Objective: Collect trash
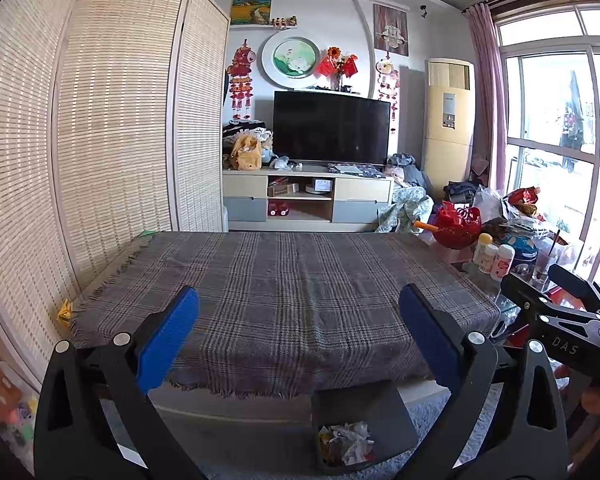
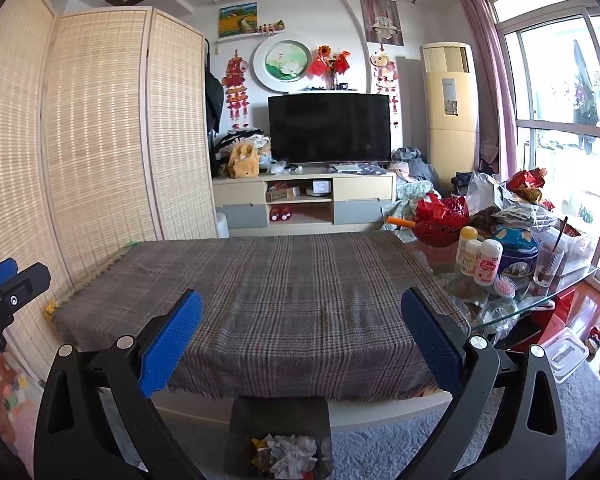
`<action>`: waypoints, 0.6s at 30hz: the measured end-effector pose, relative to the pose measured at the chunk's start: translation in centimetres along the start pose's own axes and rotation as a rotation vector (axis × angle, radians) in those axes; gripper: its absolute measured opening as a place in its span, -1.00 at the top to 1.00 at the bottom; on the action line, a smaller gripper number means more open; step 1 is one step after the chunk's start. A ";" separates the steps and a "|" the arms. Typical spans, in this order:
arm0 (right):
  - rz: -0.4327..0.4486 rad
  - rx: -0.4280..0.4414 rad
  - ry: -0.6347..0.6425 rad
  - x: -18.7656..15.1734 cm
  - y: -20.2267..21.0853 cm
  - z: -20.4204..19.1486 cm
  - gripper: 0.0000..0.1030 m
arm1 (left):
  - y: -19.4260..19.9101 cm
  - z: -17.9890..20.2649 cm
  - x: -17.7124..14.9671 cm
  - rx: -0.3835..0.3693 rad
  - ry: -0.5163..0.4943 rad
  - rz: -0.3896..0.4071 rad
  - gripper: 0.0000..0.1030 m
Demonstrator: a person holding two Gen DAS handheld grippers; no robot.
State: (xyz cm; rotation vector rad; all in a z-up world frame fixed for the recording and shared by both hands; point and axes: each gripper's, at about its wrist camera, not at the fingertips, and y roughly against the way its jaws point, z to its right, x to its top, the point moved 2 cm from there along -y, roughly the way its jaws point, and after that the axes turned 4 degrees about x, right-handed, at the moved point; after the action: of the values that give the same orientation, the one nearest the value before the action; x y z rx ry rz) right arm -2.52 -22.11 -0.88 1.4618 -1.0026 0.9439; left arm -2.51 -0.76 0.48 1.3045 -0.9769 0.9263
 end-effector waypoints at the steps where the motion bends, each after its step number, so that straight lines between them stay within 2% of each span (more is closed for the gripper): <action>1: 0.000 0.001 -0.002 0.0 0.0 0.0 -0.94 | -0.1 -0.1 0.0 -0.003 0.001 -0.004 -0.84; 8: -0.002 0.004 -0.003 -0.1 0.1 0.2 -0.94 | -0.4 -0.2 -0.1 0.001 -0.001 -0.019 -0.84; 18: -0.014 0.005 -0.002 0.1 -0.1 0.1 -0.94 | -0.6 -0.2 -0.2 0.013 -0.009 0.011 -0.84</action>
State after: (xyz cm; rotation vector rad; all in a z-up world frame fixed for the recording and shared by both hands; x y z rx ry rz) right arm -2.34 -22.23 -0.82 1.4728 -0.9906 0.9358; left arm -2.05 -0.58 0.07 1.3163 -0.9868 0.9370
